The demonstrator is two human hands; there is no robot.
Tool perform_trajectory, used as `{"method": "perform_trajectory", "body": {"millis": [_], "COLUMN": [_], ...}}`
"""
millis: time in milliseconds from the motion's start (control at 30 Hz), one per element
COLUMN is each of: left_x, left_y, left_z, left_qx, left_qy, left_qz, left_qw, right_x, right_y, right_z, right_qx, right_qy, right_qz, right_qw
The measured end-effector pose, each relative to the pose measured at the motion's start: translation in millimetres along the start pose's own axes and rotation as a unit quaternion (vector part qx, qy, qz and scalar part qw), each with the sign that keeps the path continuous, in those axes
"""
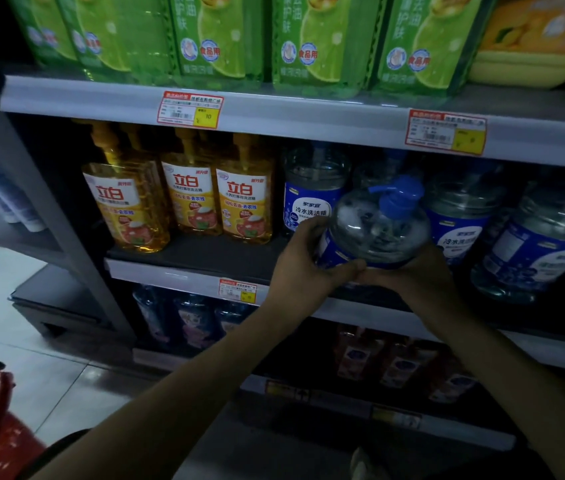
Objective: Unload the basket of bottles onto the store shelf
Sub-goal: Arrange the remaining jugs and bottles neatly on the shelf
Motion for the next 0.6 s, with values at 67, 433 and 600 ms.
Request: {"method": "perform_trajectory", "body": {"millis": [67,433,600], "left_x": [-1.8,-11.4,-11.2], "left_y": [-4.4,-26.9,-15.0], "left_z": [-1.1,36.6,30.8], "left_qx": [-0.004,-0.096,-0.103], "left_qy": [0.022,0.078,0.136], "left_qz": [0.014,-0.113,-0.172], "left_qw": [1.0,0.986,0.97], "right_x": [-1.7,1.1,9.7], "right_y": [0.9,-4.4,-13.5], "right_z": [-0.3,-2.5,-7.4], "right_qx": [-0.008,0.005,0.037], "right_qy": [-0.023,-0.034,-0.065], "right_qz": [-0.023,-0.068,-0.081], "right_qw": [0.999,0.997,0.994]}}
Point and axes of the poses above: each hand's wrist, its own y-axis away from the middle knuckle, its own x-axis out of the palm, z = x × y, the point moved 7 cm from there along -y, towards the middle knuckle, and after that the axes turned 1 degree about z, right-handed, at the moved point
